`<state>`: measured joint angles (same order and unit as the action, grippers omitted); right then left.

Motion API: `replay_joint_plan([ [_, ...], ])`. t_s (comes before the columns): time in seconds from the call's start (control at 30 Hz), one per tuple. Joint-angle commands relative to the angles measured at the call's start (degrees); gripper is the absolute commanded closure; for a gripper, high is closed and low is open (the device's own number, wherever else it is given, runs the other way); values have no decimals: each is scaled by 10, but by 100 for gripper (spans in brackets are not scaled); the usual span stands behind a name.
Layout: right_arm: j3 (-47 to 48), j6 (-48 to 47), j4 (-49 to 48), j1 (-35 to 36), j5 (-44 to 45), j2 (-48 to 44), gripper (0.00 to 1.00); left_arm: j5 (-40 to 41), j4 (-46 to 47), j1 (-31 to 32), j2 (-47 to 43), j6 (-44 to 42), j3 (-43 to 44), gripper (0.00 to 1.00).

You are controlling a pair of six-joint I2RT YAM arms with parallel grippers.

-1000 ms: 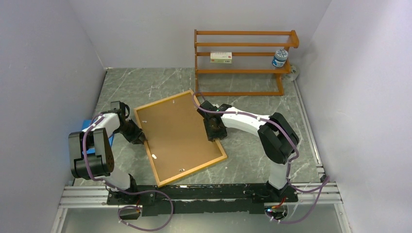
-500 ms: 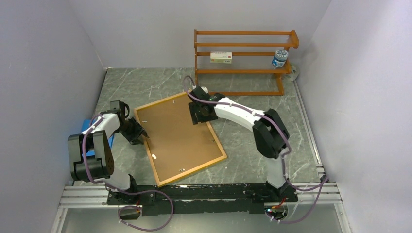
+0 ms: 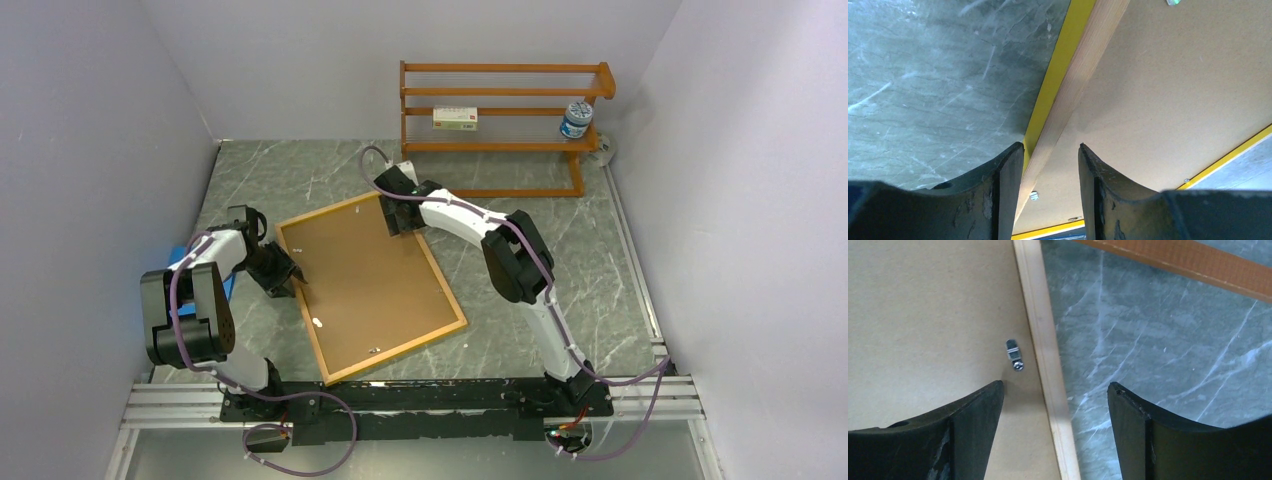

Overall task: Put the photo into the frame
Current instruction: Install the photo frame at the center of the board.

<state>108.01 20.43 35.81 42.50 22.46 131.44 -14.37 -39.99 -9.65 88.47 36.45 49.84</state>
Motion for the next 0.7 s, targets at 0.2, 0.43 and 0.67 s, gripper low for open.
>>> replay_joint_plan([
  [0.2,18,-46,-56,-20,-13,25,32,-3,1,1,10,-6,13,58],
  [0.43,16,-47,-64,-29,-45,34,32,-2,3,2,9,-5,8,58],
  [0.67,-11,-36,-85,-32,-69,19,29,-4,9,1,10,-4,4,58],
])
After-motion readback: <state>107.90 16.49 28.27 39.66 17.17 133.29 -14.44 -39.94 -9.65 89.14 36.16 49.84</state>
